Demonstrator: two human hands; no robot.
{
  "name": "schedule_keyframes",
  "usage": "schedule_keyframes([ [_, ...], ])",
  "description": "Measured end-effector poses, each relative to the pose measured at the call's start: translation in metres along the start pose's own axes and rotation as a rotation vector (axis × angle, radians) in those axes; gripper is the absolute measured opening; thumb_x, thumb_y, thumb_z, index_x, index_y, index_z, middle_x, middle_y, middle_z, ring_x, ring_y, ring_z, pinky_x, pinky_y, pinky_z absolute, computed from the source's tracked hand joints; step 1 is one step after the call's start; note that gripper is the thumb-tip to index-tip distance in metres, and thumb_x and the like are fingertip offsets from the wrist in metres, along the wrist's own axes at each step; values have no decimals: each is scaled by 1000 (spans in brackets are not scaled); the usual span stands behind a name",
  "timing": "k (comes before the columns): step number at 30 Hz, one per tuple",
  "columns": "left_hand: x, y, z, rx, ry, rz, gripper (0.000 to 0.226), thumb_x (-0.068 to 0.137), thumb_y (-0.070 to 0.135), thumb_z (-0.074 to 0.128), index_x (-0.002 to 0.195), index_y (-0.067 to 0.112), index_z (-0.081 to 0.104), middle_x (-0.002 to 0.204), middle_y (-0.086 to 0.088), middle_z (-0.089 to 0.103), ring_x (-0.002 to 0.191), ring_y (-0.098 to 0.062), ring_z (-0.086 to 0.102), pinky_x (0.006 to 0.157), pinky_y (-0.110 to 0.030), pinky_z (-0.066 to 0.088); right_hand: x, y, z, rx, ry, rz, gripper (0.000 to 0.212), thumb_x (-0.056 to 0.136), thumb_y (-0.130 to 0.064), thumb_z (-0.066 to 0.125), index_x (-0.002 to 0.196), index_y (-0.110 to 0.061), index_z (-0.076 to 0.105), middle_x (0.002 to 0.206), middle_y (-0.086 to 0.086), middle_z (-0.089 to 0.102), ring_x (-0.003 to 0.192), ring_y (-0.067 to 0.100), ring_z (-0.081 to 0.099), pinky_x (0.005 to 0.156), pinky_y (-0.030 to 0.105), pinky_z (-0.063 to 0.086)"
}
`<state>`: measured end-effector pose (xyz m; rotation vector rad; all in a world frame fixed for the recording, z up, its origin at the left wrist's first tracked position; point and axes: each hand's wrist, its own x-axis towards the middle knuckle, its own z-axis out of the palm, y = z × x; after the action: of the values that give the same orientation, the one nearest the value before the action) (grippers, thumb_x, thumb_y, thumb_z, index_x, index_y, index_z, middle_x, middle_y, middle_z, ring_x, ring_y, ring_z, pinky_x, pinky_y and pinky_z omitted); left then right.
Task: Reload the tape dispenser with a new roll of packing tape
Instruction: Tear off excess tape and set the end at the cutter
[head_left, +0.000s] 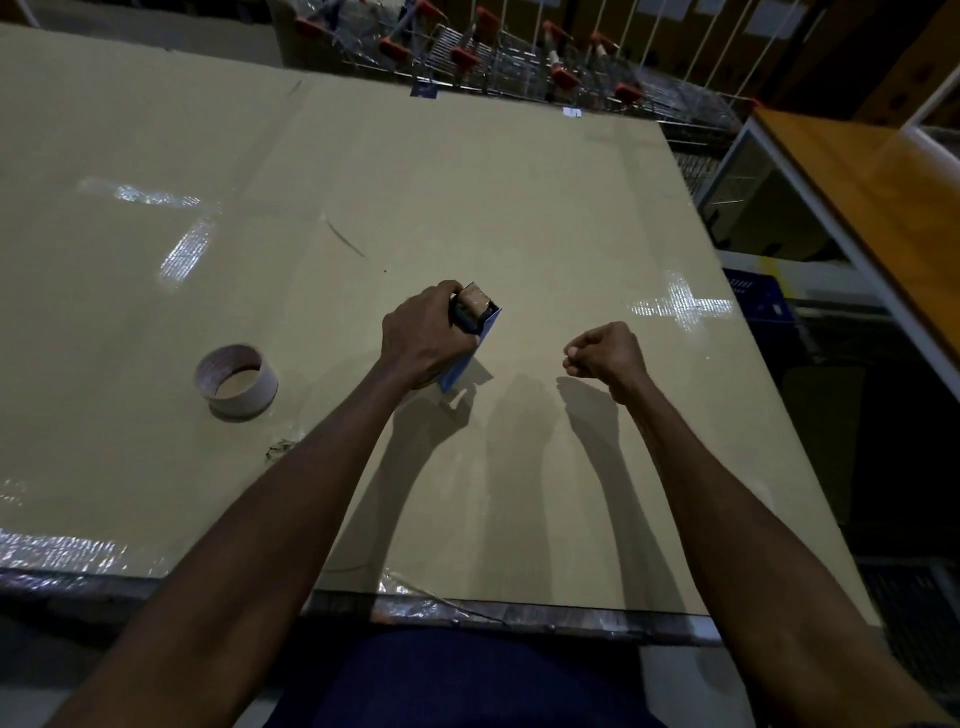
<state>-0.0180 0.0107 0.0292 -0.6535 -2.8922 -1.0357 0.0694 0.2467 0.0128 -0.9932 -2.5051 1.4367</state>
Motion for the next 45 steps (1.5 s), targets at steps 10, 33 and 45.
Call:
schedule_keyframes([
  [10,0,3,2,24,13,17,48,71,37,71,117,27,60,106,4,69,90,-23,63,70,-30,38,-6,63,-46,-675,214,-43,30,92,-3,55,119,-3,66,123,26,64,113,43,60,93,43,51],
  [33,-15,5,1,87,61,76,62,77,46,73,128,20,49,117,-4,67,98,-28,66,78,-39,53,-33,-88,40,-230,-42,-527,23,83,-34,71,99,-17,77,93,-1,76,84,10,70,74,30,57],
  [45,-11,19,13,135,98,22,60,80,46,68,132,20,51,122,-6,61,104,-30,62,75,-36,43,-35,-93,61,-342,176,-374,34,84,-38,62,105,-12,72,103,15,71,97,34,64,70,31,41],
])
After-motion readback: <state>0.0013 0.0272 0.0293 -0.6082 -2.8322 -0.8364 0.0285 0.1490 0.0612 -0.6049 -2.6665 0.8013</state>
